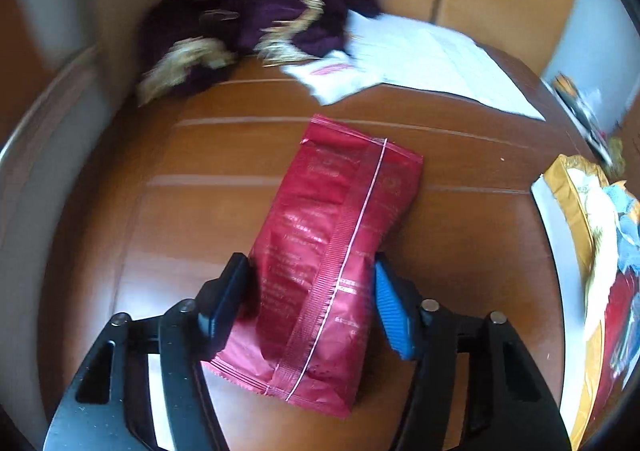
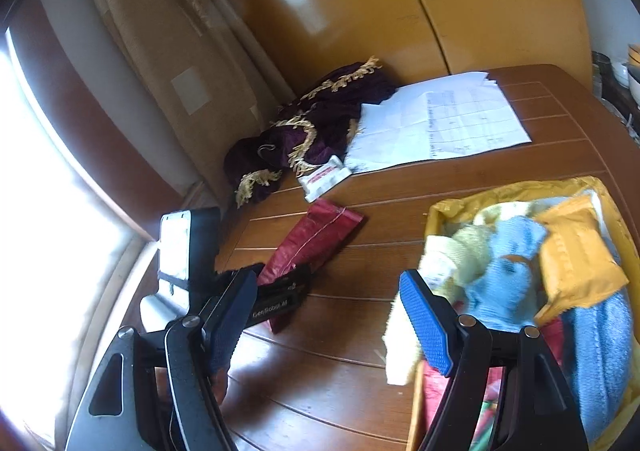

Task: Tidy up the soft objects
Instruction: 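Hold the left tool over the dark red packet while the right tool grasps the white packet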

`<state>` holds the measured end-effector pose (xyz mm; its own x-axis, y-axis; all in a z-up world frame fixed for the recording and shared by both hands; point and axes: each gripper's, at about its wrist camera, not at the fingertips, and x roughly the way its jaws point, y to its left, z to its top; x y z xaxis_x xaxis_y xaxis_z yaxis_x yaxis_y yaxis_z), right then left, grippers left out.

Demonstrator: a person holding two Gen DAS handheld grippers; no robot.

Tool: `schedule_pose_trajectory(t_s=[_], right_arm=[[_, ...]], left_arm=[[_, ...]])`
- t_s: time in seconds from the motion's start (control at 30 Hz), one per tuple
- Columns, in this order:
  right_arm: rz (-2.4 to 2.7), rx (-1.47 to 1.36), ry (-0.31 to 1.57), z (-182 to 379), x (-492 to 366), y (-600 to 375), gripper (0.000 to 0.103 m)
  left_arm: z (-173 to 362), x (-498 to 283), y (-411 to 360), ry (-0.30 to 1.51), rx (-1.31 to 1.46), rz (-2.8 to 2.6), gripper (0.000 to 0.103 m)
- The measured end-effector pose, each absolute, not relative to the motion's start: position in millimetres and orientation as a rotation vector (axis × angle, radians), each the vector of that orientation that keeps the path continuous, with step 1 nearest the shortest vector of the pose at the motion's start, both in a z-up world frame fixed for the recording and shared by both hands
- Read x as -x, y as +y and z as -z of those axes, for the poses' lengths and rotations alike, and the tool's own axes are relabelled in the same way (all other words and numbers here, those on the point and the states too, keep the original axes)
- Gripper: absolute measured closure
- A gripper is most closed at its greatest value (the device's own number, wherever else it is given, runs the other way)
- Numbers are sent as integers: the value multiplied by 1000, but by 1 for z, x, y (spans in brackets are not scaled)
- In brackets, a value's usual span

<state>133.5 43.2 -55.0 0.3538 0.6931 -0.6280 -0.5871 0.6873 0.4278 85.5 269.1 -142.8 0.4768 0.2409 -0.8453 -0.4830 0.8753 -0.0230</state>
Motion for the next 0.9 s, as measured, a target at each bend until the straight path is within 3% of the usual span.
schedule_pose_trajectory(t_s=[0.4,0.9], right_arm=[[-831,-110,1067,59,-167,173,27],[-415,-90,1223,139,-297,291,27]], left_arm=[[137,-33,316,839,411,-530,46],[137,-13,330,795,505,-484,46]])
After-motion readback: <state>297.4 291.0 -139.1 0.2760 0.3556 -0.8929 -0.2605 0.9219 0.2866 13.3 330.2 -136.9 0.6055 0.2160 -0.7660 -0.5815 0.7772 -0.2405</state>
